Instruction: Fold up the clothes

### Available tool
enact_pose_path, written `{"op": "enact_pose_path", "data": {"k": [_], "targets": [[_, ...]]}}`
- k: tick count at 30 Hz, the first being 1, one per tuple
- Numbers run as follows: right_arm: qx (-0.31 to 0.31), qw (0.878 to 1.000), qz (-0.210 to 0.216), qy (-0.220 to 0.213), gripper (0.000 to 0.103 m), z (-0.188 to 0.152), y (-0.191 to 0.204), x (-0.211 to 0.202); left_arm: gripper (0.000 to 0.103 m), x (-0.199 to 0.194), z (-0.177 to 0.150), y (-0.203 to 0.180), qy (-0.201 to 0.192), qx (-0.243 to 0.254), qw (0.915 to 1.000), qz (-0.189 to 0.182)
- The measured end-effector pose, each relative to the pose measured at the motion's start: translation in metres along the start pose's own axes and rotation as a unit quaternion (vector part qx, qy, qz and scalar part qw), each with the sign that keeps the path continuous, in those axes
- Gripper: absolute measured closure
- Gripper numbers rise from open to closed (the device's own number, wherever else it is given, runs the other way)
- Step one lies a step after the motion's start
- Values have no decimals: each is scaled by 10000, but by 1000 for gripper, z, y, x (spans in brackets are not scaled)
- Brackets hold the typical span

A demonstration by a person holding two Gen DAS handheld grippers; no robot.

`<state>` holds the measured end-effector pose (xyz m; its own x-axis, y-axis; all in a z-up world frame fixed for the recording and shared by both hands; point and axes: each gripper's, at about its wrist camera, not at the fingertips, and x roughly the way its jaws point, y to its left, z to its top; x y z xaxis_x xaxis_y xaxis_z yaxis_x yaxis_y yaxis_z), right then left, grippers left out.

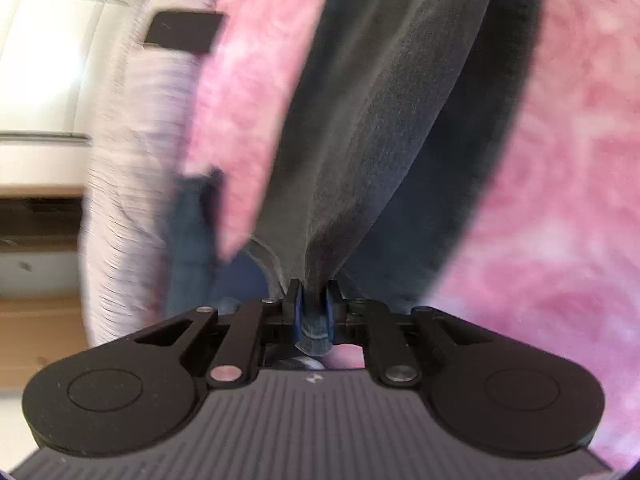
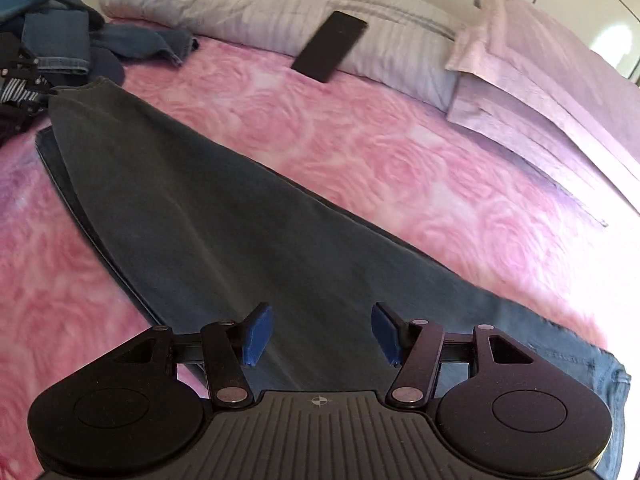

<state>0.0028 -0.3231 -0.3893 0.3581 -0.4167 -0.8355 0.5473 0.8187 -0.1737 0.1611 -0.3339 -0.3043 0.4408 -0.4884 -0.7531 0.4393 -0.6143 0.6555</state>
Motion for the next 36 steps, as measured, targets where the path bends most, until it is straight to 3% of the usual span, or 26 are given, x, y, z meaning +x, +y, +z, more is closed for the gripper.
{"op": "enact_pose_path", "data": {"k": [2,6,9,11,17,21,24,27,31,34,36], "targets": [[45,9999,113,62,45,11,5,13,90,4,1,-7,121,53,9994,-335],[-102,9992,387,54,45,36,11,34,84,-4,6,1,279,-303,9967,-703],[-41,9980,625,88,45,52,8,57,74,-21,11,22,33,-929,9909,-978],[77,9971,747,137,45,62,5,74,73,-22,21,41,-217,-1377,9843,-1085],[830,9891,938,773,46,80,-13,136,73,35,62,80,-588,-2280,9600,-1512],[1146,9881,916,468,45,86,-27,160,72,80,84,79,-608,-2364,9572,-1556],[1228,9885,874,139,46,74,-28,150,71,89,83,81,-642,-2412,9553,-1586],[1701,9826,740,-79,46,55,-39,125,73,76,79,79,-549,-2328,9601,-1451],[2323,9723,237,-132,45,13,-57,81,73,45,86,70,-601,-2218,9630,-1407],[2972,9547,-69,150,45,-32,-77,50,73,12,112,56,-955,-2019,9629,-1514],[3349,9415,-361,-70,45,-60,-89,15,70,-11,131,45,-1237,-1854,9618,-1589]]}}
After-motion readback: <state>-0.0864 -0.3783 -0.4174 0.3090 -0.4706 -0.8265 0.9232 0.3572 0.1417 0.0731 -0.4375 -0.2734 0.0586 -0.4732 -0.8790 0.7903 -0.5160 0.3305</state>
